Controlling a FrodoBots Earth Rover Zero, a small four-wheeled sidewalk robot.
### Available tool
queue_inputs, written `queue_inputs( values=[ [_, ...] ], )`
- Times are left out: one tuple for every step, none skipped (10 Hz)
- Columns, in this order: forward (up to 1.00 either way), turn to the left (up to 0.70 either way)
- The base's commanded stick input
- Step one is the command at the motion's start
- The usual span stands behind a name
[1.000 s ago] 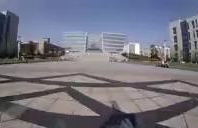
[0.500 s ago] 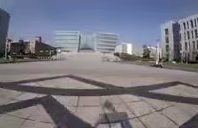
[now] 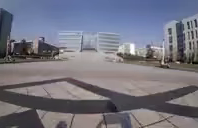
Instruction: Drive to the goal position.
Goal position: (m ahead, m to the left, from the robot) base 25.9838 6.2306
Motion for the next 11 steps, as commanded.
queue_inputs(
  values=[
    [1.00,0.00],
    [1.00,0.00],
    [1.00,0.00],
    [1.00,0.00],
    [1.00,0.00],
    [1.00,0.00],
    [1.00,0.00],
    [1.00,0.00],
    [1.00,0.00],
    [1.00,0.00],
    [1.00,0.00]
  ],
)
